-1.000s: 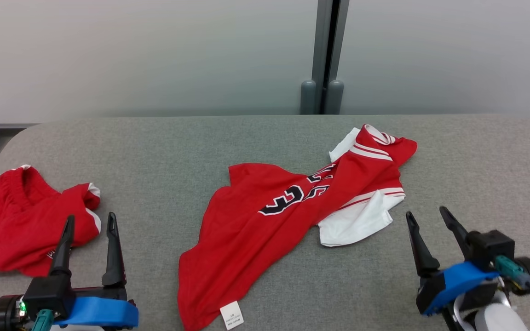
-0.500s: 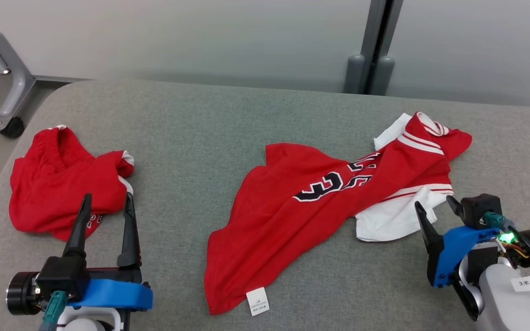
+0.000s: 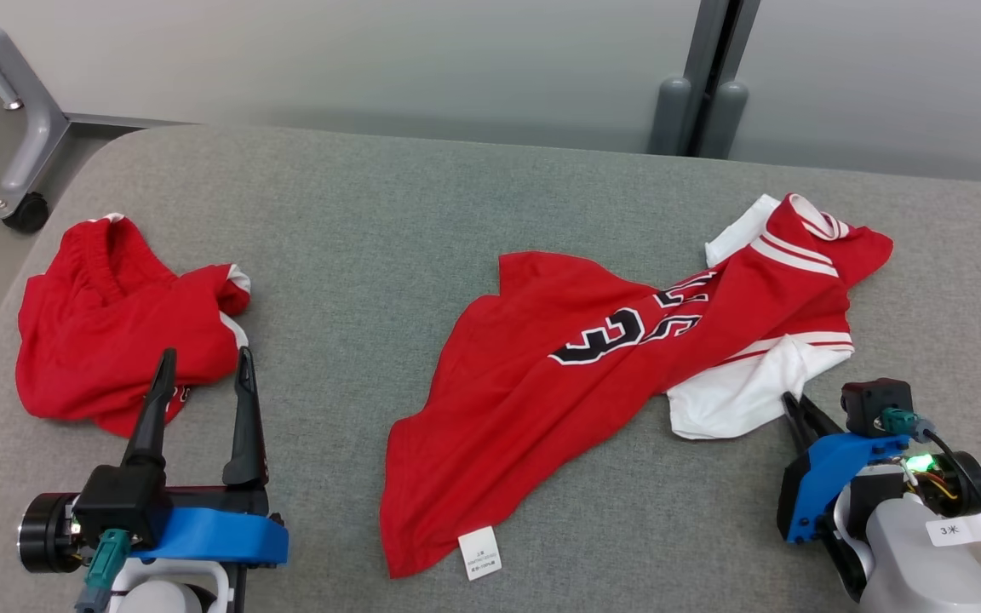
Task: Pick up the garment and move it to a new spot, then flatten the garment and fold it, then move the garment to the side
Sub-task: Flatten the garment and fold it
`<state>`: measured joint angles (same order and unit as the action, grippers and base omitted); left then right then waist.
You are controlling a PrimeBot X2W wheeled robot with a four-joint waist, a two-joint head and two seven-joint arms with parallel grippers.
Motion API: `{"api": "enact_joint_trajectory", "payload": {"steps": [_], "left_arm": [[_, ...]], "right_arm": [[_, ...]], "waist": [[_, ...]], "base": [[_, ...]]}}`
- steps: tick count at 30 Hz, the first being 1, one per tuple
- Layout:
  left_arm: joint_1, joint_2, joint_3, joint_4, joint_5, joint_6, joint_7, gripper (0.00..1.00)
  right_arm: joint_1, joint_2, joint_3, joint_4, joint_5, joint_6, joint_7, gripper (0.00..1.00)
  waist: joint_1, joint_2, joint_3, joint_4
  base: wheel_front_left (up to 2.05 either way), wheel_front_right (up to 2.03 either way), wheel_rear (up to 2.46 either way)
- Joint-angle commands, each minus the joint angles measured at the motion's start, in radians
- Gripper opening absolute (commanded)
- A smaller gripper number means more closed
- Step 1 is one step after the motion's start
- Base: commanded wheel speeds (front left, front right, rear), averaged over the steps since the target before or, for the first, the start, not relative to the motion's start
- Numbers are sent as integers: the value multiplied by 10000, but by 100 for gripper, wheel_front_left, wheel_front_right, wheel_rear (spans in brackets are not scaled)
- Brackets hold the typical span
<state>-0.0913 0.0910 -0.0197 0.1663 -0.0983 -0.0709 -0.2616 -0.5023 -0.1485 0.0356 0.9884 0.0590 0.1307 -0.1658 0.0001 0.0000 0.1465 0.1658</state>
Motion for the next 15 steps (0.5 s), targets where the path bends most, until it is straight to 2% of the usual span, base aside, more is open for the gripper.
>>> {"api": "enact_joint_trajectory", "payload": {"steps": [1, 8, 15], "left_arm": [[-146, -3, -2, 29, 45, -31, -49, 100], [186, -67, 122, 104, 96, -60, -49, 100], [655, -138, 310, 163, -6, -49, -49, 100]], "right_arm": [[-171, 17, 22, 109, 102, 1, -96, 0], [89, 210, 158, 185, 575, 1, -837, 0], [1768, -34, 544, -1570, 1213, 1, -993, 0]], "waist": [[-1, 0, -41, -60], [-1, 0, -456, -602], [-1, 0, -896, -1347]], "base": [[0, 0, 0], [0, 0, 0], [0, 0, 0]]}}
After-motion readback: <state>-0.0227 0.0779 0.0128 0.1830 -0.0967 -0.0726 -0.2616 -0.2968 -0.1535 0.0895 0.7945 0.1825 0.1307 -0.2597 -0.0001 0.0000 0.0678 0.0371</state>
